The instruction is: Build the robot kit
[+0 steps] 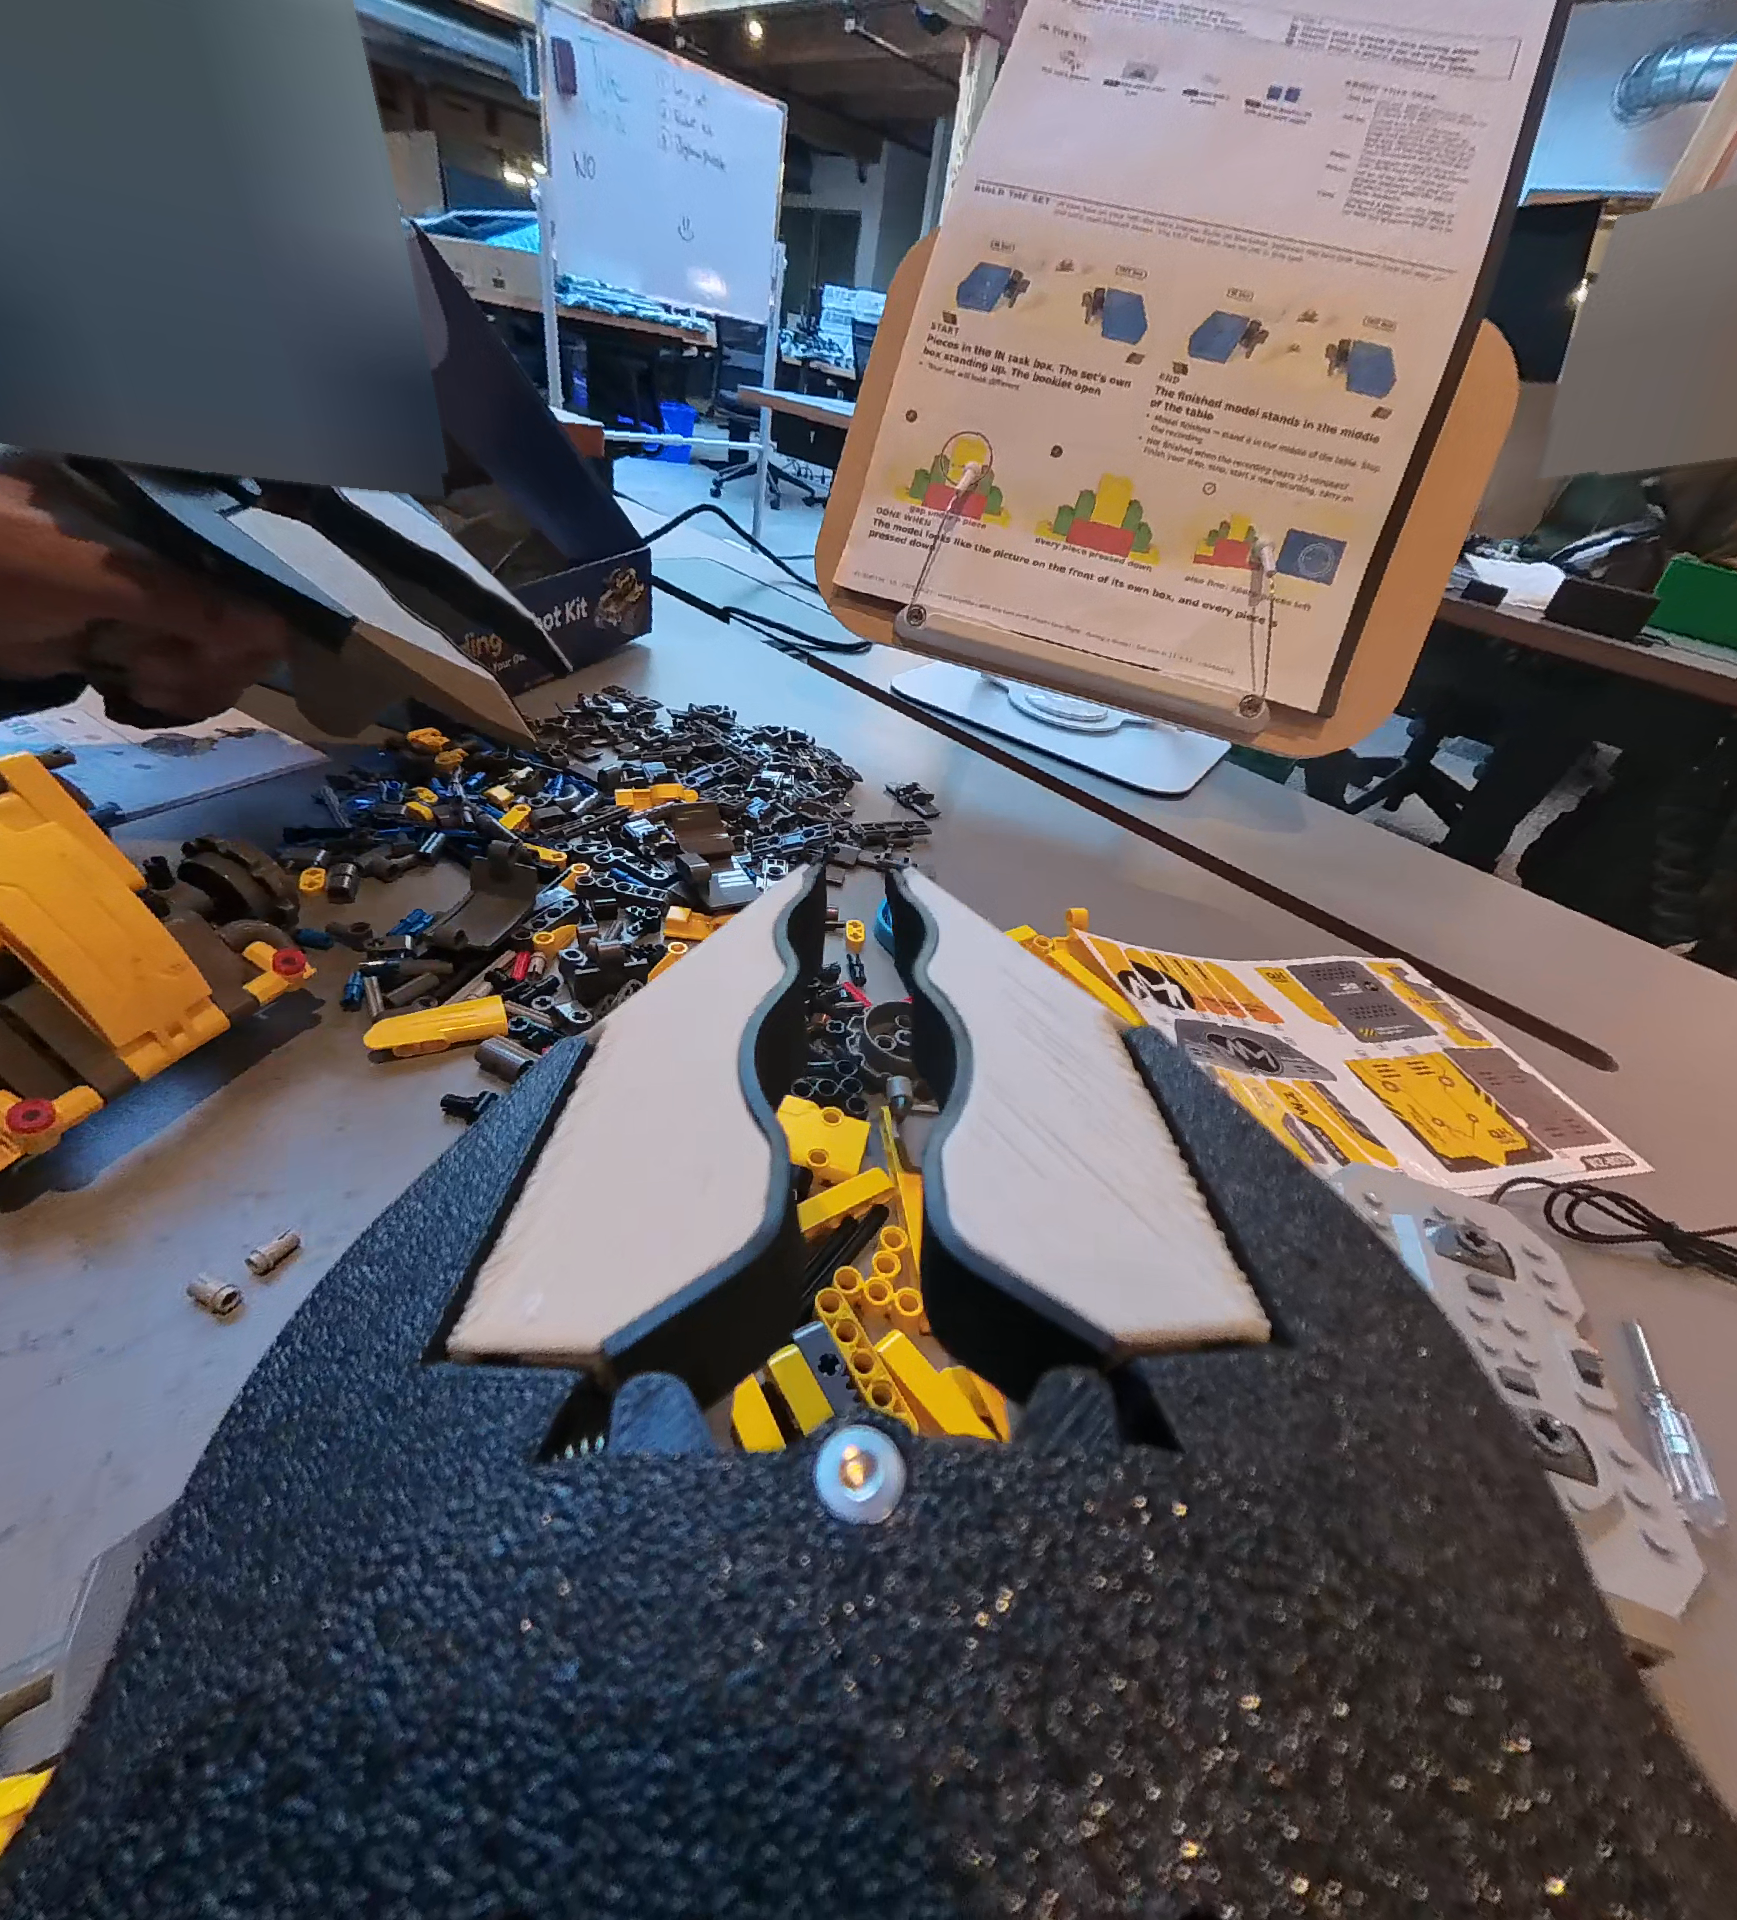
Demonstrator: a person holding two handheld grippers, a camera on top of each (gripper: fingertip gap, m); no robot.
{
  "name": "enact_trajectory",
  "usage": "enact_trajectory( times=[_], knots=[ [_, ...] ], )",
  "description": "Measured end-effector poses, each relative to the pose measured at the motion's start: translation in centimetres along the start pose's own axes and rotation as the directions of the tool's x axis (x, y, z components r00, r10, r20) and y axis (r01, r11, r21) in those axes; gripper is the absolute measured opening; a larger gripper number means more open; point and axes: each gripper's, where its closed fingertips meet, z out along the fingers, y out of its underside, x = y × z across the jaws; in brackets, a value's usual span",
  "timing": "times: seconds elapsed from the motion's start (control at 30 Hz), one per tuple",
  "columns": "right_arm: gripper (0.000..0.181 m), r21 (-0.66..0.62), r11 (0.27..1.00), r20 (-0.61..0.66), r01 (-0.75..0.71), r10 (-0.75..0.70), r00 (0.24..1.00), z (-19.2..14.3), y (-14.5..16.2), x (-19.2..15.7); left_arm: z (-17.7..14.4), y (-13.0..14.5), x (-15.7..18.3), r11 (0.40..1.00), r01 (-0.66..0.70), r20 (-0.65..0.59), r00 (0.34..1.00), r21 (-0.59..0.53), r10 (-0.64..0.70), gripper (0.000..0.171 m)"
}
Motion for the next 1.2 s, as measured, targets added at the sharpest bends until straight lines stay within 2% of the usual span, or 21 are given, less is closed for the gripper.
enact_trajectory(
  times=[0.2, 0.4, 0.53, 0.73, 1.03, 1.2],
  knots=[
    [0.011, -0.006, 1.0, 0.002, -0.001, 0.001, 1.0, 0.1, 0.2, -0.1, 0.4, 0.6, 1.2, 0.999, 0.002, -0.047, 0.999, -0.034, -0.003, 0.051],
    [0.011, -0.016, 1.0, -0.005, -0.006, 0.006, 1.0, 0.1, 0.4, 0.2, 0.3, 0.7, 1.1, 0.999, -0.016, -0.031, 0.999, -0.035, 0.015, 0.051],
    [0.011, -0.026, 1.0, -0.01, -0.001, 0.001, 1.0, 0.1, 0.6, 0.2, 0.2, 0.5, 1.6, 1.0, 0.005, -0.066, 0.998, -0.031, -0.007, 0.051],
    [0.009, -0.065, 0.998, -0.032, 0.003, -0.005, 0.999, 0.2, 1.4, 0.8, 0.5, 1.3, 2.5, 0.997, 0.002, -0.101, 0.995, -0.079, -0.01, 0.051],
    [0.008, -0.102, 0.994, -0.007, 0.03, -0.031, 1.0, 0.6, 2.2, 0.2, 0.9, 2.1, 2.1, 0.993, 0.029, -0.084, 0.996, -0.119, -0.039, 0.059],
    [0.008, -0.103, 0.994, -0.007, 0.027, -0.028, 1.0, 0.6, 2.2, 0.2, 0.6, 1.6, 1.4, 0.993, 0.068, -0.065, 0.995, -0.093, -0.074, 0.06]
  ],
)
